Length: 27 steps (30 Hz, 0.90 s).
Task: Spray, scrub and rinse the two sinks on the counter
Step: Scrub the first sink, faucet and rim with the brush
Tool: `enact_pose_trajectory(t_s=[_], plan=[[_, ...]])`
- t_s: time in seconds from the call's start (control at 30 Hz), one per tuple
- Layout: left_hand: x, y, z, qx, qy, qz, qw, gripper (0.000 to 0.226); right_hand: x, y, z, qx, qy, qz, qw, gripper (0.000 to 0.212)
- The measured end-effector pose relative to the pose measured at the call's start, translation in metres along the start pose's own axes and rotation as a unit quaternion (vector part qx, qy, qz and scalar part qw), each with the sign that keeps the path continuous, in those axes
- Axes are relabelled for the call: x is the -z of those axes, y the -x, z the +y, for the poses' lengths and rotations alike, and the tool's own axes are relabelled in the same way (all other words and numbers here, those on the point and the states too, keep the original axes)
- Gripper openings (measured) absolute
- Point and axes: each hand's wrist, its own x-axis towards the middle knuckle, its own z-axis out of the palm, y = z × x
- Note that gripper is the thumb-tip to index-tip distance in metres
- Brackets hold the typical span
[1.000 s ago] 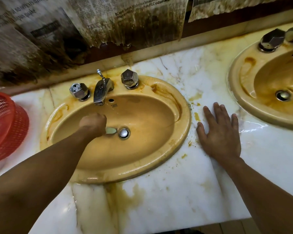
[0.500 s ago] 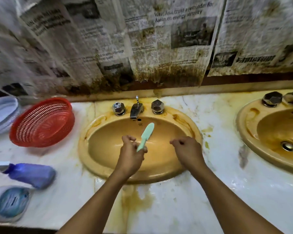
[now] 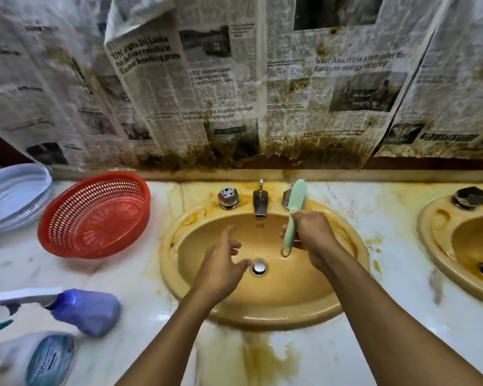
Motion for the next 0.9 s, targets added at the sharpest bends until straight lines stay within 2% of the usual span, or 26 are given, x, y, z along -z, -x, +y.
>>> enact_pose_trajectory(t_s=[0.07, 0.13, 0.2, 0.27, 0.33, 0.43, 0.57, 0.63, 0.73, 0.83, 0.9], plan=[[0.028, 0.001, -0.056, 0.009, -0.063, 0.071, 0.995, 0.065, 0.004, -0.009, -0.003, -0.010, 0.052, 0.000, 0.999, 0.029], [0.052, 0.006, -0.109, 0.047, -0.109, 0.112, 0.987, 0.057, 0.012, -0.012, -0.005, 0.012, 0.225, -0.016, 0.974, 0.028], [0.065, 0.010, -0.152, 0.100, -0.149, 0.100, 0.979, 0.066, 0.016, -0.012, -0.006, 0.054, 0.371, -0.020, 0.927, 0.025], [0.066, 0.014, -0.177, 0.111, -0.180, 0.073, 0.975, 0.084, 0.017, -0.010, -0.011, 0.103, 0.454, -0.003, 0.885, 0.029], [0.060, 0.016, -0.185, 0.107, -0.194, 0.040, 0.974, 0.088, 0.013, -0.013, -0.018, 0.144, 0.479, 0.020, 0.866, 0.036], [0.048, 0.014, -0.182, 0.088, -0.243, 0.022, 0.966, 0.084, -0.001, -0.023, -0.031, 0.197, 0.511, 0.016, 0.837, 0.033], [0.036, 0.011, -0.189, 0.085, -0.285, 0.058, 0.953, 0.077, -0.025, -0.062, -0.045, 0.216, 0.552, 0.013, 0.805, 0.038], [0.034, 0.010, -0.190, 0.080, -0.292, 0.075, 0.950, 0.077, -0.036, -0.081, -0.048, 0.207, 0.567, 0.006, 0.797, 0.030], [0.033, 0.008, -0.191, 0.080, -0.291, 0.072, 0.951, 0.075, -0.046, -0.089, -0.056, 0.217, 0.573, -0.056, 0.788, 0.027], [0.033, 0.007, -0.191, 0.087, -0.292, 0.070, 0.950, 0.073, -0.037, -0.087, -0.071, 0.216, 0.613, -0.142, 0.746, 0.025], [0.033, 0.007, -0.190, 0.088, -0.290, 0.074, 0.950, 0.072, -0.034, -0.096, -0.075, 0.210, 0.617, -0.134, 0.746, 0.025]])
